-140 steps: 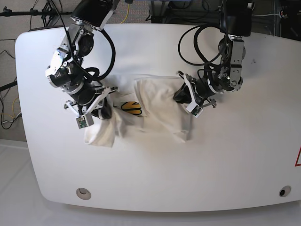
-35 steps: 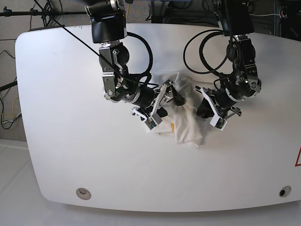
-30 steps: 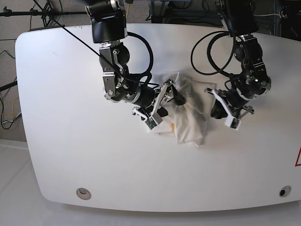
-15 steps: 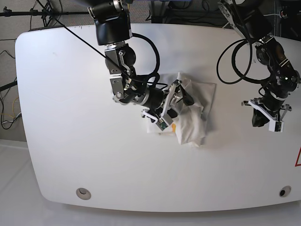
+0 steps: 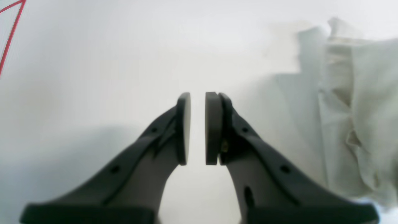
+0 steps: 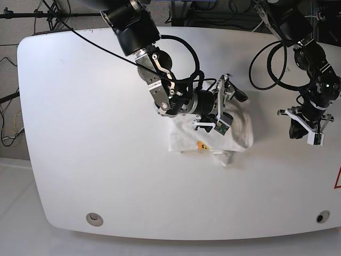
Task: Fold the T-shirt properly
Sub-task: 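Release the shirt with the left gripper and raise it away, then hold the folded shirt with the right gripper and drag it across the table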
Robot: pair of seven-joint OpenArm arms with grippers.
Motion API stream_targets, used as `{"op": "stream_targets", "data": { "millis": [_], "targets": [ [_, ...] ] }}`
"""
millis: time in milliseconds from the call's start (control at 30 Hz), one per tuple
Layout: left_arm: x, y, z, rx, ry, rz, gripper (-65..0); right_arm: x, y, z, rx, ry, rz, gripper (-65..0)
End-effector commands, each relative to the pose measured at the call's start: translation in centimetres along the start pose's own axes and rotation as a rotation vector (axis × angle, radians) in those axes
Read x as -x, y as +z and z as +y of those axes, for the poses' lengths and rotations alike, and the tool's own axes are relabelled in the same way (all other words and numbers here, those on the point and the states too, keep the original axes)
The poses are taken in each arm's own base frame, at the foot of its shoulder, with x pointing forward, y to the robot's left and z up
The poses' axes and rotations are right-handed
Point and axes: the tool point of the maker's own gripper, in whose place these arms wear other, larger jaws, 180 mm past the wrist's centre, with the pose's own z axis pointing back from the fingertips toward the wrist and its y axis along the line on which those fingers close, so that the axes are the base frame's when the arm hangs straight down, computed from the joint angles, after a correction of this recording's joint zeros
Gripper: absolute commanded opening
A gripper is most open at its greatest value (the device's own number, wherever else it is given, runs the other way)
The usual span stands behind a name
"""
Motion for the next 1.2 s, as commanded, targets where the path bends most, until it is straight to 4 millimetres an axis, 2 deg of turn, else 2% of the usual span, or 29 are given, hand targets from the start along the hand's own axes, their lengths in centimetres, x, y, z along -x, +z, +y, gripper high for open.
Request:
{"op": "stream_targets", "data": {
  "millis": [0, 200, 333, 467, 600, 700, 867, 1067, 1167],
  "targets": [
    [-1.7, 0.3, 0.5, -0.008, -0.013, -0.054, -58.4, -3.0, -0.2, 1.0, -0.033, 0.042, -0.073, -21.4],
    [-1.8, 0.4, 0.6, -0.009, -0.013, -0.055, -58.4, -3.7, -0.2, 1.0, -0.042, 0.05, -0.083, -21.4],
    [-1.8, 0.4, 0.6, -0.011, -0.015, -0.055, -58.4, -4.9, 0.1, 0.8, -0.048, 0.049, -0.112, -21.4],
    [-1.9, 0.5, 0.6, -0.012, -0.017, -0.057, -58.4, -5.9, 1.1, -0.6, -0.023, 0.018, -0.155, -21.4],
    [-1.8, 0.4, 0.5, -0.009, -0.014, -0.057, -58.4, -7.9, 3.3, -2.5, 0.034, 0.003, -0.235, -21.4],
    [-1.8, 0.4, 0.4, -0.008, -0.015, -0.055, -58.4, -8.5, 5.0, -4.1, 0.087, 0.01, -0.247, -21.4],
    [-1.8, 0.4, 0.3, -0.005, -0.017, -0.056, -58.4, -9.2, 6.2, -5.8, 0.129, 0.009, -0.24, -21.4],
    [-4.3, 1.5, -0.1, -0.023, -0.064, -0.121, -58.4, -8.6, 6.7, -6.7, 0.154, -0.003, -0.223, -21.4],
    [-5.9, 1.9, -2.1, -0.002, -0.082, -0.169, -58.4, -7.8, 7.1, -7.5, 0.176, -0.002, -0.205, -21.4]
  ]
}}
